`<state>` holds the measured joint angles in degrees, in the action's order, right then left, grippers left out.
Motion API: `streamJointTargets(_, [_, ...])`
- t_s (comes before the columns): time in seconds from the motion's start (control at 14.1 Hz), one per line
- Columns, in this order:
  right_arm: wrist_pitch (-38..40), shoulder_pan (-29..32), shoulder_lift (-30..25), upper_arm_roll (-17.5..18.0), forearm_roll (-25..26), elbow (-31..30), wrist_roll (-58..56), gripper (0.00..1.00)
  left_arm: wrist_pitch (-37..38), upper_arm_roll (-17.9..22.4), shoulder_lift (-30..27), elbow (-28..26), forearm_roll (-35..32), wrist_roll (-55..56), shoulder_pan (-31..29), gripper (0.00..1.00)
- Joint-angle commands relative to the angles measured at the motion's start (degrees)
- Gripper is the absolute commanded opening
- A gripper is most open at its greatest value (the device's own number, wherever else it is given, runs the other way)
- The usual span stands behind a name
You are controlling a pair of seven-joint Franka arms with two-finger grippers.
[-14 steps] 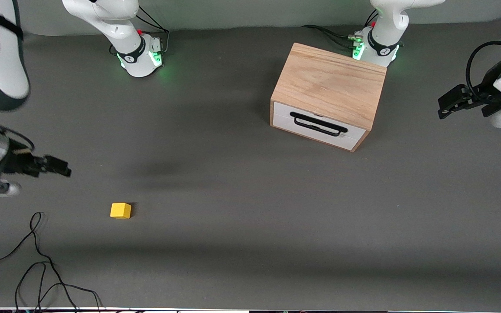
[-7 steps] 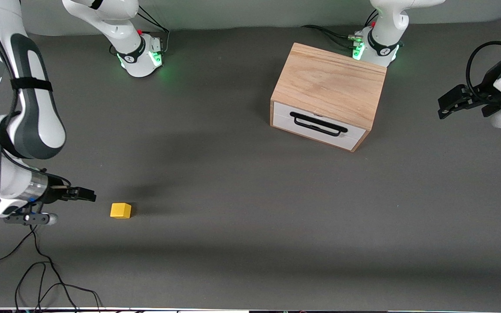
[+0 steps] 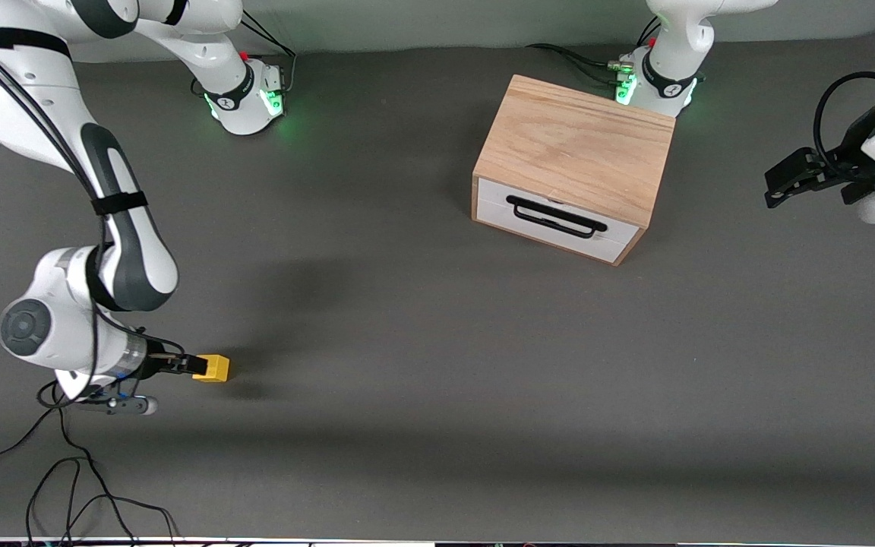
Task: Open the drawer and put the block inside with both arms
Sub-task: 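Grasp the yellow cube with the right gripper while the left gripper reaches the handle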
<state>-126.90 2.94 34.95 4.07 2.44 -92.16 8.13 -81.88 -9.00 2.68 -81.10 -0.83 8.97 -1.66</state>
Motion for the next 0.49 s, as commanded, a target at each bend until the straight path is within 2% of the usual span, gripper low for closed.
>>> streamJointTargets(0.0, [-3.0, -0.5, 2.7, -0.2, 1.4, 1.9, 2.2, 1.0, -1.2, -0.1, -1.0, -0.5, -0.2, 4.1, 0.6, 1.0])
streamJointTargets(0.21, [-4.2, -1.0, 5.7, -0.2, 1.4, 4.2, 2.2, 1.0, -1.1, 0.1, 0.3, -0.3, 1.1, 6.5, -0.1, 1.0])
streamJointTargets(0.42, [-4.2, -0.9, 6.6, -0.3, 1.3, 3.7, 2.2, 1.0, -1.9, -0.5, 2.7, -0.1, 2.4, 19.6, 1.0, 1.0])
